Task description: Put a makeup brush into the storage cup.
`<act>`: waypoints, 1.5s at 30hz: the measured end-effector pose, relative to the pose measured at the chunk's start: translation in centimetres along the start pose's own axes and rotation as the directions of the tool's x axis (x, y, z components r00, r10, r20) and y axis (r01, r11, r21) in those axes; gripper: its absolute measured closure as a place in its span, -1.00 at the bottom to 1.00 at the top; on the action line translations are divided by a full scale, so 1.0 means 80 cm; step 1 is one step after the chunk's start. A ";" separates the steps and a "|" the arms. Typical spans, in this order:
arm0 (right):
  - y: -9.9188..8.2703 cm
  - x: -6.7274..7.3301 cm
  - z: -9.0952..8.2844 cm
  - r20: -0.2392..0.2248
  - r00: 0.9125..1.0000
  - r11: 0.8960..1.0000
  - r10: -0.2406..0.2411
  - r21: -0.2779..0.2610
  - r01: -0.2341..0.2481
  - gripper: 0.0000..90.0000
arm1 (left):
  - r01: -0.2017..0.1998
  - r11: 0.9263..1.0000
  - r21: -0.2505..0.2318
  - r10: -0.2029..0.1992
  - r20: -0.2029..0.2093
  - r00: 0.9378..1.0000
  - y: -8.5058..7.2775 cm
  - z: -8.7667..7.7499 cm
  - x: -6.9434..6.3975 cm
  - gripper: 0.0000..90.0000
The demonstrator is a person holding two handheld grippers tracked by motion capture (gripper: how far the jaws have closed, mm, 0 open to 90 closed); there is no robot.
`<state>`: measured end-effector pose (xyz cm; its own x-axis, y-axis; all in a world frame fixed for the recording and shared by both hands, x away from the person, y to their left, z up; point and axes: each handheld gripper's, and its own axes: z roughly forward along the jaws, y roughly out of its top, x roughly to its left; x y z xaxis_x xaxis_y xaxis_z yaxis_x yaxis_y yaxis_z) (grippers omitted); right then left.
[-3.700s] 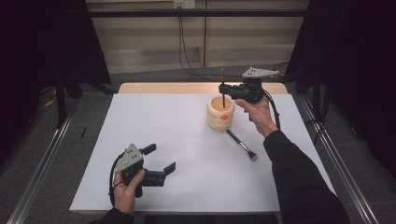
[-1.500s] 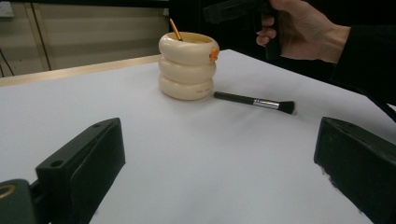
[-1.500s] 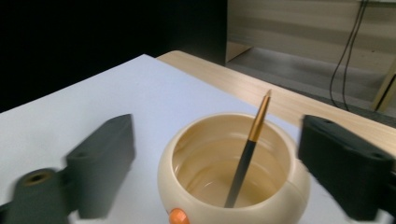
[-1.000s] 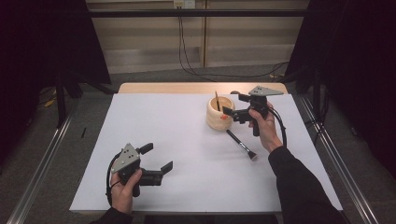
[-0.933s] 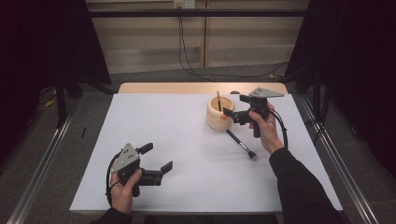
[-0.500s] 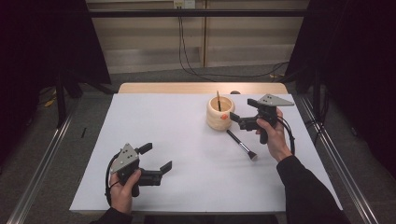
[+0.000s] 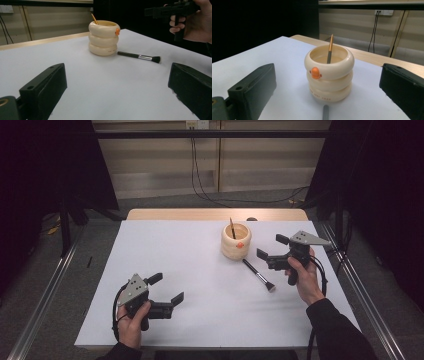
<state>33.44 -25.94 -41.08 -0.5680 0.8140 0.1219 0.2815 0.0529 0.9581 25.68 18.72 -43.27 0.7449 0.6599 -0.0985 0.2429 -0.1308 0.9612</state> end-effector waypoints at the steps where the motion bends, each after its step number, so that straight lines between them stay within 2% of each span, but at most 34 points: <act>1: -0.002 0.000 -0.004 0.000 1.000 1.000 -0.004 0.007 0.004 -0.98 | 0.002 1.000 -0.004 -0.002 0.011 1.000 0.000 0.000 0.001 -0.96; 6: -0.013 0.009 -0.021 0.009 1.000 1.000 -0.007 0.024 0.007 -0.98 | 0.000 1.000 -0.002 0.001 0.003 1.000 0.000 -0.001 -0.001 -0.96; 10: -0.017 0.016 -0.036 0.018 1.000 1.000 -0.001 0.011 0.000 -0.97 | -0.006 1.000 -0.008 0.006 0.005 1.000 0.000 -0.001 -0.001 -0.96; 13: -0.024 0.019 -0.043 0.009 1.000 1.000 -0.002 0.027 0.002 -0.97 | -0.010 1.000 -0.006 0.010 0.005 1.000 0.000 -0.001 0.000 -0.96; 14: -0.027 0.021 -0.046 0.014 1.000 1.000 -0.003 0.028 0.003 -0.97 | 0.003 1.000 -0.006 -0.003 0.002 1.000 0.000 0.000 -0.001 -0.96; 18: -0.033 0.023 -0.057 0.029 1.000 0.999 -0.008 0.036 0.007 -0.97 | -0.003 1.000 -0.014 0.004 0.026 1.000 -0.001 0.000 0.000 -0.96; 19: -0.034 0.024 -0.061 0.029 1.000 0.999 -0.010 0.035 0.009 -0.97 | -0.002 1.000 -0.008 0.002 0.006 1.000 -0.001 -0.001 0.000 -0.96; 20: -0.036 0.025 -0.066 0.032 0.999 0.999 -0.007 0.034 0.006 -0.97 | -0.009 1.000 -0.002 0.009 0.011 1.000 -0.001 -0.002 0.002 -0.96; 21: -0.038 0.027 -0.071 0.030 1.000 0.999 -0.002 0.032 0.002 -0.97 | 0.004 1.000 -0.007 -0.004 0.001 1.000 -0.001 -0.002 0.002 -0.96; 25: -0.049 0.030 -0.092 0.033 0.999 0.999 -0.004 0.039 0.002 -0.97 | -0.001 1.000 -0.008 0.001 0.009 1.000 -0.001 -0.003 0.003 -0.96; 30: -0.058 0.032 -0.112 0.054 0.998 0.999 0.016 0.029 -0.018 -0.97 | -0.001 1.000 -0.017 0.001 0.006 1.000 0.000 -0.004 0.000 -0.96; 31: -0.059 0.031 -0.116 0.059 0.998 1.000 0.008 0.024 -0.009 -0.97 | -0.002 1.000 -0.017 0.002 0.003 1.000 0.000 -0.004 0.000 -0.96; 32: -0.059 0.032 -0.121 0.062 0.998 1.000 0.017 0.018 -0.018 -0.97 | 0.000 1.000 -0.017 0.001 0.015 1.000 0.000 -0.005 0.001 -0.96; 34: -0.062 0.033 -0.129 0.070 0.997 0.999 0.036 0.005 -0.036 -0.97 | 0.010 1.000 -0.021 -0.010 0.002 1.000 0.000 -0.005 0.002 -0.96; 35: -0.065 0.033 -0.132 0.077 0.997 1.000 0.012 0.017 -0.013 -0.97 | -0.001 1.000 -0.017 0.001 0.001 1.000 0.000 -0.006 0.002 -0.96; 39: -0.069 0.034 -0.148 0.089 0.996 1.000 0.023 -0.002 -0.023 -0.98 | 0.010 1.000 -0.029 -0.010 0.003 1.000 -0.001 -0.009 0.001 -0.96; 40: -0.071 0.034 -0.151 0.086 0.996 1.000 0.018 -0.002 -0.018 -0.98 | 0.006 0.999 -0.034 -0.005 0.014 1.000 -0.001 -0.009 0.002 -0.96; 41: -0.073 0.033 -0.153 0.089 0.996 1.000 0.011 -0.002 -0.011 -0.98 | -0.001 1.000 -0.030 0.002 0.018 1.000 -0.001 -0.010 0.002 -0.96; 43: -0.075 0.033 -0.154 0.088 0.996 1.000 -0.002 0.002 0.002 -0.98 | 0.000 1.000 -0.025 0.000 -0.002 1.000 0.000 -0.010 0.000 -0.96; 45: -0.076 0.034 -0.153 0.085 0.996 1.000 -0.013 -0.001 0.013 -0.98 | -0.002 1.000 -0.028 0.002 0.003 1.000 0.000 -0.009 0.000 -0.96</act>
<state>20.77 -31.13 -43.39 -0.5041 0.8592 0.0870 0.2731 0.0630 0.9599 25.21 19.29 -43.11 0.7472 0.6575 -0.0973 0.2243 -0.1116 0.9681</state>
